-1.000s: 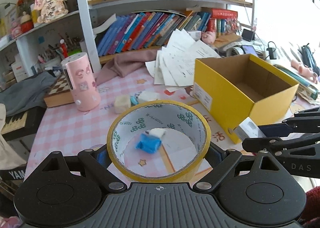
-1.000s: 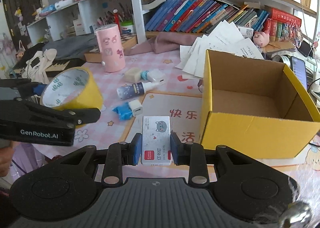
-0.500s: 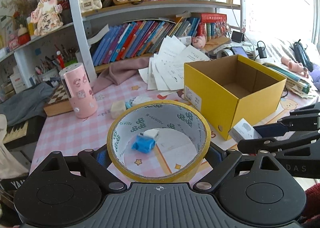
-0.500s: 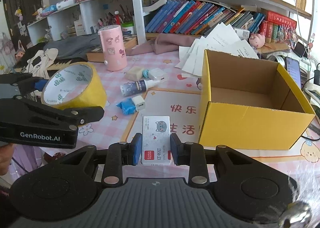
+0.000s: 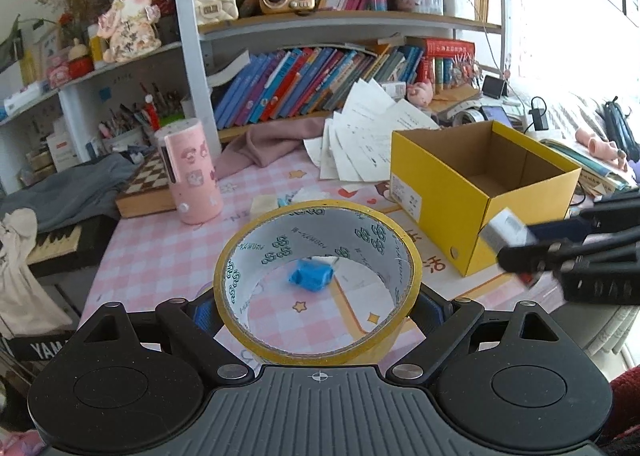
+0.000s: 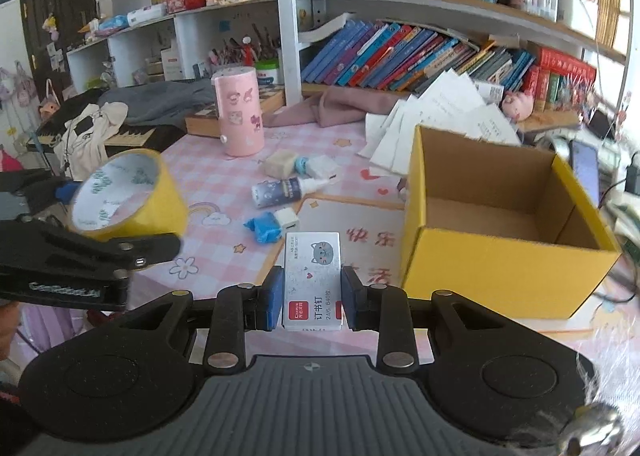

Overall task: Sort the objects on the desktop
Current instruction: 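Carry the tape roll and card box toward the yellow box, then lower tape roll and card box into the yellow box, open both tools, then withdraw both tools from the yellow box back over the table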

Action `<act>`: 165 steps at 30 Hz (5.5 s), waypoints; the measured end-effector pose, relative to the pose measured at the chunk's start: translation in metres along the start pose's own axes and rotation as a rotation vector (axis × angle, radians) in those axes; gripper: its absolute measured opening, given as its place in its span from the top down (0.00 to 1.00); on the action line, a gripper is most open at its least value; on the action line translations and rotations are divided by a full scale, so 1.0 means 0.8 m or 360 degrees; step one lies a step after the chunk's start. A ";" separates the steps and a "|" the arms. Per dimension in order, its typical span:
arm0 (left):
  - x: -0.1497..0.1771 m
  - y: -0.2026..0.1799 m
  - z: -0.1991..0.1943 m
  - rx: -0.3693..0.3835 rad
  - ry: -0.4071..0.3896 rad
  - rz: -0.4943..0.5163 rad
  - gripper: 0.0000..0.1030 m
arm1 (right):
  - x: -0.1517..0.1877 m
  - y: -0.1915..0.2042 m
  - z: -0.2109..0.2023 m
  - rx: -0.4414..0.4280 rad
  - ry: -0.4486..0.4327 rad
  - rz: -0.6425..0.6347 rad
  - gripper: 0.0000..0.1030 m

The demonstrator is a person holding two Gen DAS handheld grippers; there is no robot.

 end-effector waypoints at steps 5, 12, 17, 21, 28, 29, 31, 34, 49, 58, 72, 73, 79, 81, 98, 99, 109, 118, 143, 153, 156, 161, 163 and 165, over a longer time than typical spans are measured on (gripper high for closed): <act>-0.001 -0.006 -0.008 0.0007 -0.0036 -0.0016 0.11 | -0.002 -0.020 -0.018 0.0069 -0.0055 0.0100 0.73; -0.006 -0.033 -0.002 0.0153 -0.0069 0.0028 0.11 | 0.032 -0.045 -0.056 0.0177 -0.0193 0.0324 0.73; -0.014 -0.057 -0.001 0.0261 -0.0113 0.0140 0.11 | 0.049 -0.062 -0.061 0.0300 -0.0140 0.0435 0.73; -0.016 -0.070 -0.001 0.0332 -0.0143 0.0164 0.11 | 0.056 -0.073 -0.065 0.0354 -0.0141 0.0492 0.73; -0.020 -0.090 0.000 0.0432 -0.0177 0.0210 0.11 | 0.068 -0.088 -0.078 0.0430 -0.0114 0.0532 0.73; -0.019 -0.092 0.000 0.0440 -0.0181 0.0213 0.11 | 0.069 -0.090 -0.080 0.0441 -0.0110 0.0532 0.73; -0.018 -0.097 0.001 0.0457 -0.0178 0.0212 0.11 | 0.074 -0.094 -0.086 0.0471 -0.0107 0.0531 0.73; -0.016 -0.103 0.000 0.0474 -0.0181 0.0222 0.11 | 0.082 -0.102 -0.095 0.0511 -0.0103 0.0553 0.73; -0.022 -0.103 -0.004 0.0442 -0.0188 0.0204 0.11 | 0.083 -0.103 -0.088 0.0462 -0.0049 0.0545 0.73; -0.051 -0.130 0.017 0.0518 -0.0258 0.0273 0.11 | 0.070 -0.123 -0.080 0.0493 -0.0081 0.0529 0.73; -0.174 -0.182 0.094 0.0579 -0.0413 0.0411 0.11 | -0.035 -0.215 -0.055 0.0522 -0.0357 0.0471 0.73; -0.179 -0.184 0.099 0.0574 -0.0412 0.0413 0.11 | -0.041 -0.222 -0.050 0.0517 -0.0352 0.0460 0.73; -0.197 -0.194 0.139 0.0518 -0.0328 0.0419 0.11 | -0.065 -0.260 -0.006 0.0434 -0.0269 0.0370 0.73; -0.198 -0.199 0.157 0.0496 -0.0277 0.0431 0.11 | -0.070 -0.268 0.012 0.0406 -0.0214 0.0325 0.73; -0.189 -0.220 0.245 0.0396 0.0005 0.0564 0.11 | -0.085 -0.322 0.137 0.0161 0.0207 0.0022 0.73; -0.188 -0.222 0.249 0.0397 0.0023 0.0579 0.11 | -0.082 -0.323 0.142 0.0152 0.0238 0.0011 0.73; -0.174 -0.222 0.277 0.0415 0.0217 0.0567 0.10 | -0.069 -0.327 0.168 0.0112 0.0440 -0.0015 0.73; -0.162 -0.223 0.277 0.0402 0.0272 0.0515 0.10 | -0.062 -0.329 0.175 0.0089 0.0489 0.0009 0.72; -0.177 -0.163 0.170 0.0282 -0.0220 0.0290 0.05 | -0.084 -0.303 0.076 0.0255 -0.0078 0.0328 0.50; -0.135 -0.107 0.133 0.0277 -0.0240 0.0241 0.03 | -0.065 -0.228 0.046 0.0425 -0.0189 0.0336 0.43; -0.119 -0.094 0.122 0.0279 -0.0239 0.0239 0.03 | -0.057 -0.205 0.040 0.0456 -0.0199 0.0314 0.41; -0.085 -0.075 0.104 0.0264 -0.0187 0.0239 0.03 | -0.043 -0.174 0.036 0.0521 -0.0213 0.0347 0.40; -0.069 -0.065 0.096 0.0273 -0.0155 0.0218 0.03 | -0.034 -0.161 0.035 0.0533 -0.0196 0.0371 0.39; -0.057 -0.057 0.094 0.0258 -0.0098 0.0209 0.03 | -0.021 -0.145 0.037 0.0529 -0.0164 0.0365 0.38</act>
Point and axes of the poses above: each gripper's, at about its wrist camera, not at the fingertips, and z roughly the way its jaws point, y to its left, x to its underside, the point moved 2 cm from there along z, roughly the way its jaws point, and after that the axes turned 9 degrees about z, right-handed, at the moved point
